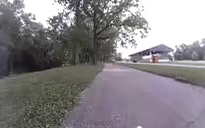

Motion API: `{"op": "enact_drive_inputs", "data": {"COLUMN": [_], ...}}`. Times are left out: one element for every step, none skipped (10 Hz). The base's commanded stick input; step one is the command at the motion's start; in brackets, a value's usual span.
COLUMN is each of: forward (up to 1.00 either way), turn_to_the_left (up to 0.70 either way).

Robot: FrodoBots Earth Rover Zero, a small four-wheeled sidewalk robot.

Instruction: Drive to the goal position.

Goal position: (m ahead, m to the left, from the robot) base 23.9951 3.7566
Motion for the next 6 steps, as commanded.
{"op": "enact_drive_inputs", "data": {"forward": [0.70, 0.70, 0.70, 0.70, 0.70, 0.70], "turn_to_the_left": [-0.12, -0.13, -0.14, -0.14, -0.14, -0.08]}}
